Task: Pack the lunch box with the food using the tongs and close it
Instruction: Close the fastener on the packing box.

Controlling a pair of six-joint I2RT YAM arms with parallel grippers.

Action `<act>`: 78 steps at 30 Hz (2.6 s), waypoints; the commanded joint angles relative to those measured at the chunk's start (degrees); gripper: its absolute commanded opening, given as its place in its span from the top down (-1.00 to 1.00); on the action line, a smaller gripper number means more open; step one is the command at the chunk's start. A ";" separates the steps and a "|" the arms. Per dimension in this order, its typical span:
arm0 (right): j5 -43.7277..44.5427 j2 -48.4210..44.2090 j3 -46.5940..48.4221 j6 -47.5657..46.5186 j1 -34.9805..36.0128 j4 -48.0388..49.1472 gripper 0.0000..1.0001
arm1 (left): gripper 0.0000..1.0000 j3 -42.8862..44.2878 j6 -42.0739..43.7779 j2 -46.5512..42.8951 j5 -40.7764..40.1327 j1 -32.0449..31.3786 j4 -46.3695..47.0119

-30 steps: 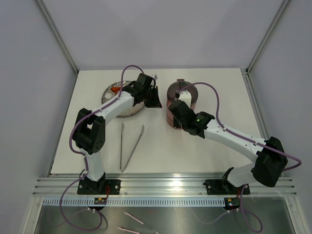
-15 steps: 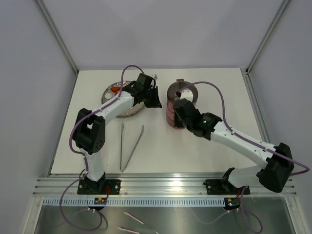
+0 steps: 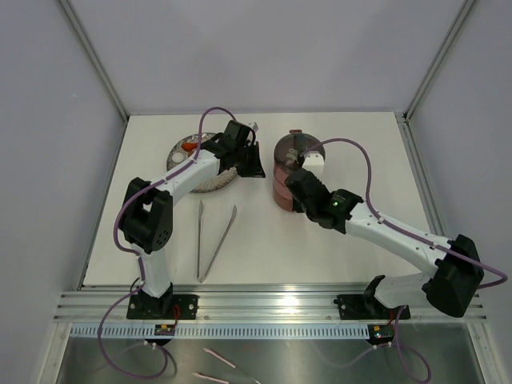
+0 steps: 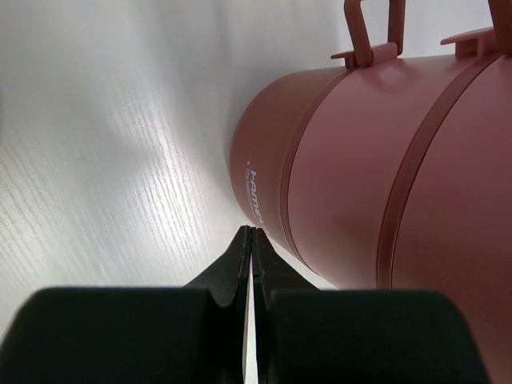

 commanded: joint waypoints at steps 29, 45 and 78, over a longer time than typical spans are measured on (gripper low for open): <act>4.02 -9.82 -9.54 1.12 -2.43 4.81 1.00 | 1.00 10.43 1.38 6.13 1.60 3.50 0.64; -5.13 -2.88 -10.59 3.76 -2.61 11.13 1.00 | 1.00 14.66 0.15 13.00 4.94 3.50 1.51; -2.31 -4.63 -16.22 0.68 -5.16 16.41 1.00 | 1.00 13.26 0.41 13.17 4.94 3.50 1.78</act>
